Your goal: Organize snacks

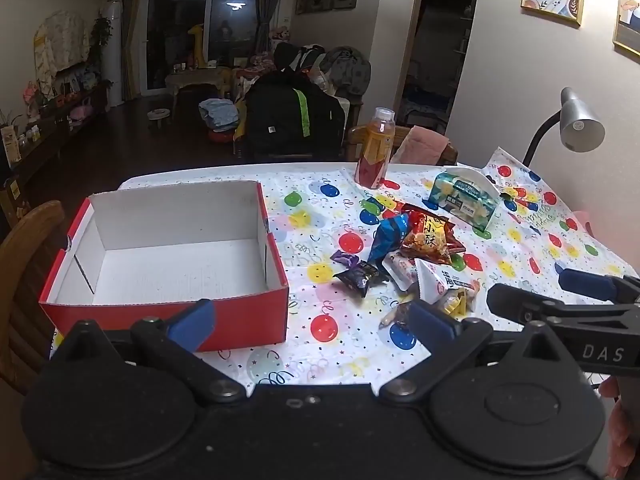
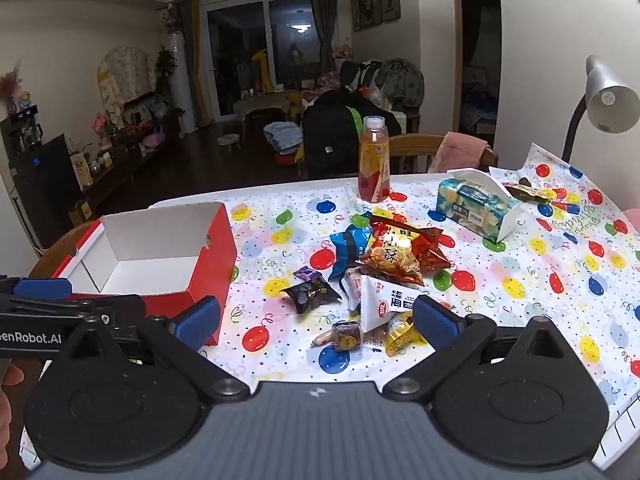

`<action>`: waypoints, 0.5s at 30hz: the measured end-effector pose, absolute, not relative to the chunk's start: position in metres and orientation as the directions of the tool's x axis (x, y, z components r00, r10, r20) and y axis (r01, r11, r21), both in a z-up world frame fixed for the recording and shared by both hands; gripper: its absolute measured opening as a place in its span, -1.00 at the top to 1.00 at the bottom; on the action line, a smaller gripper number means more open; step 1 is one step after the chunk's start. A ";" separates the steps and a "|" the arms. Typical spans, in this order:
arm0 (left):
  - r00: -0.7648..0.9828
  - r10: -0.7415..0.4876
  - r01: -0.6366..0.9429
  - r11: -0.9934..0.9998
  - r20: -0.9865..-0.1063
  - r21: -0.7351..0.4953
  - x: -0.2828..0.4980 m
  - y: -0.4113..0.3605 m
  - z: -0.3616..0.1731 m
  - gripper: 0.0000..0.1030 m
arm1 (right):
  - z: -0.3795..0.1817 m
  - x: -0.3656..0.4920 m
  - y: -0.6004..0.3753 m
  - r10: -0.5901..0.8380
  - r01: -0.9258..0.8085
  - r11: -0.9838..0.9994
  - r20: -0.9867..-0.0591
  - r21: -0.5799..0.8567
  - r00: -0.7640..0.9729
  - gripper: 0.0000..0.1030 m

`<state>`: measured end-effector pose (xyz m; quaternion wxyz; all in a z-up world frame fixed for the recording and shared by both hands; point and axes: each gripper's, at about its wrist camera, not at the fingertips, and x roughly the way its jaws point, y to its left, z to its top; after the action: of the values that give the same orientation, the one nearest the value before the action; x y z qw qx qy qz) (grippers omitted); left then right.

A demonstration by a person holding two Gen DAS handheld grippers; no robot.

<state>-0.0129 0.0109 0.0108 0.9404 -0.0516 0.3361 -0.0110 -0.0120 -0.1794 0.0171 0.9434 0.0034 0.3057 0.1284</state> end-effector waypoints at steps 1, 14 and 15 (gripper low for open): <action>0.774 -0.055 -0.014 0.994 -0.631 -0.105 -0.013 0.011 0.011 -0.99 | 0.017 -0.011 -0.180 0.244 -0.239 0.967 -0.576 0.086 0.780 -1.00; 0.775 -0.055 -0.011 0.995 -0.630 -0.100 -0.014 0.011 0.010 -0.99 | 0.018 -0.016 -0.179 0.253 -0.244 0.965 -0.565 0.093 0.785 -1.00; 0.775 -0.055 -0.011 0.995 -0.629 -0.100 -0.014 0.011 0.010 -0.99 | 0.018 -0.016 -0.179 0.254 -0.245 0.965 -0.564 0.093 0.786 -1.00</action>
<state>-0.0140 0.0108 0.0102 0.9409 -0.0492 0.3350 -0.0118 -0.0156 -0.1794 0.0179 0.9448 0.0075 0.2998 0.1319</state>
